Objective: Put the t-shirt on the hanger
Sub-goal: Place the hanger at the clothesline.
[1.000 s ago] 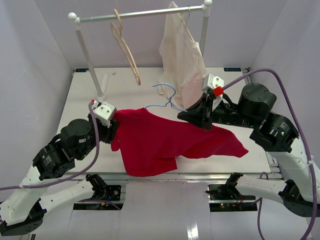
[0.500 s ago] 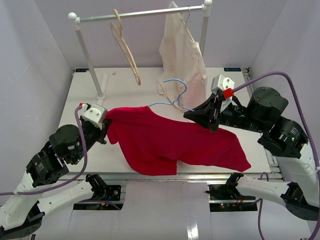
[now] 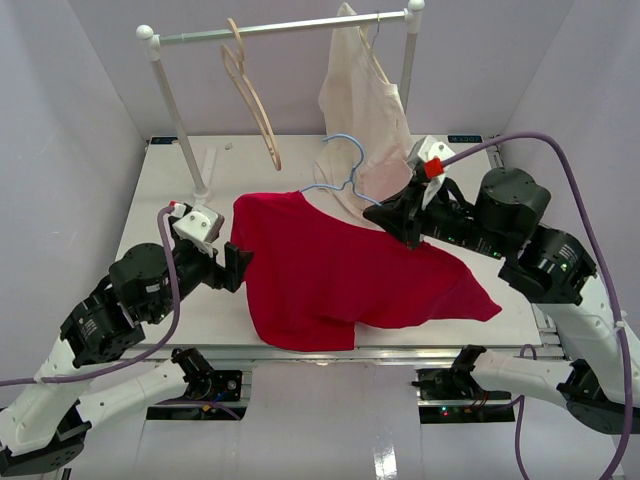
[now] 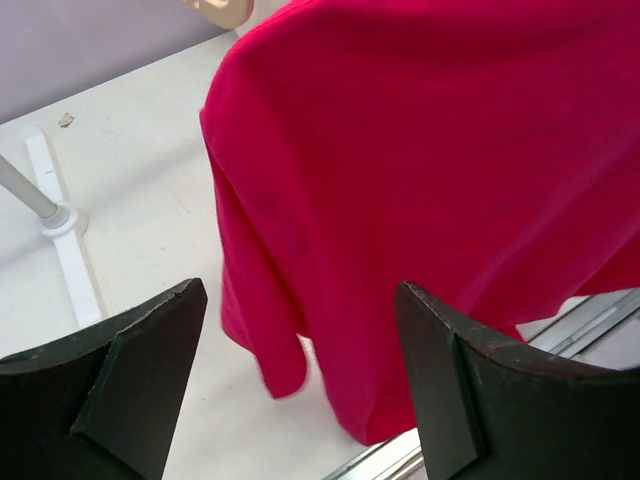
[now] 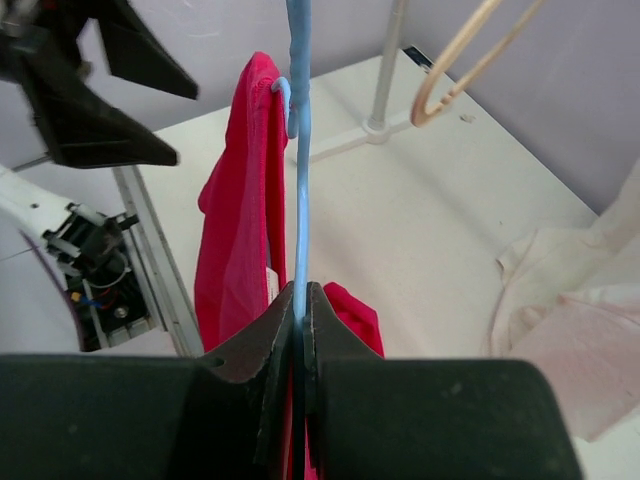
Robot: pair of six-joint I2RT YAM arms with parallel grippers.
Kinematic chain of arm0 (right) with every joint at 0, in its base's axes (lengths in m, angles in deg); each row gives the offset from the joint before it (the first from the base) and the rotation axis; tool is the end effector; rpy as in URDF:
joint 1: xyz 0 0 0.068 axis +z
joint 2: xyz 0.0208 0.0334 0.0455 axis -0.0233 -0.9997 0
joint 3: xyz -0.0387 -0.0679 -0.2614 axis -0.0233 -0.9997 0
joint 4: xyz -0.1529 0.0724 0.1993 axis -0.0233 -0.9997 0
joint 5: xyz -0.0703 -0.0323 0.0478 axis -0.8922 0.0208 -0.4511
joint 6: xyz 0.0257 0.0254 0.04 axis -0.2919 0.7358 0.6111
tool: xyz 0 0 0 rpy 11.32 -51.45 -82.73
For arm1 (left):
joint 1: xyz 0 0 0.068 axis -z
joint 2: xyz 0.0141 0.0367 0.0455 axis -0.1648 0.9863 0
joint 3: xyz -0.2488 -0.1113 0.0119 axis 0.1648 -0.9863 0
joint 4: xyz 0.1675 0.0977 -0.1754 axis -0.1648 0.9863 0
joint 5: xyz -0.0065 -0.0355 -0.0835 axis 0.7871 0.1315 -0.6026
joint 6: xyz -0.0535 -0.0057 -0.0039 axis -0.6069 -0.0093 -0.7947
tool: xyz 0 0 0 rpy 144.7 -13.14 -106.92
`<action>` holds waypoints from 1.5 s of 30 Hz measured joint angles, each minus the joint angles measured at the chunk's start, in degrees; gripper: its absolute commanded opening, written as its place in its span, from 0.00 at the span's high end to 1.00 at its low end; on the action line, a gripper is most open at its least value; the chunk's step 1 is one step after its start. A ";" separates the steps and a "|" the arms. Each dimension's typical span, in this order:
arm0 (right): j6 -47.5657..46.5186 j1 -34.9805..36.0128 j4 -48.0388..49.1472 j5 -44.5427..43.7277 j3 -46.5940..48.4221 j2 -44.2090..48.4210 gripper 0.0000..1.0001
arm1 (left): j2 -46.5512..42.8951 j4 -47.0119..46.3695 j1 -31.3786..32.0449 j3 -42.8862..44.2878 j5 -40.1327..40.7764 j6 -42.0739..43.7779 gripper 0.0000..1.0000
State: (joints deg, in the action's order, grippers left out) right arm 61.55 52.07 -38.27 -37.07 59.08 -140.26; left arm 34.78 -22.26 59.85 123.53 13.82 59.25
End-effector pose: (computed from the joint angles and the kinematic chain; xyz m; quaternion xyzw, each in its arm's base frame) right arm 0.0989 0.1306 0.5165 -0.3757 0.6176 0.3366 0.6034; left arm 0.0681 -0.0643 0.4214 0.2328 0.7593 -0.1427 0.5907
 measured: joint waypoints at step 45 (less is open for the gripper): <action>0.68 -2.40 -4.51 -32.20 12.67 -25.72 0.92 | -14.07 -20.51 0.00 -23.25 -2.15 -19.21 0.02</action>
State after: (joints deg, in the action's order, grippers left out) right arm 62.22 49.67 -42.77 -69.27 71.74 -165.98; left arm 20.72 -42.77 59.85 100.28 11.67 40.04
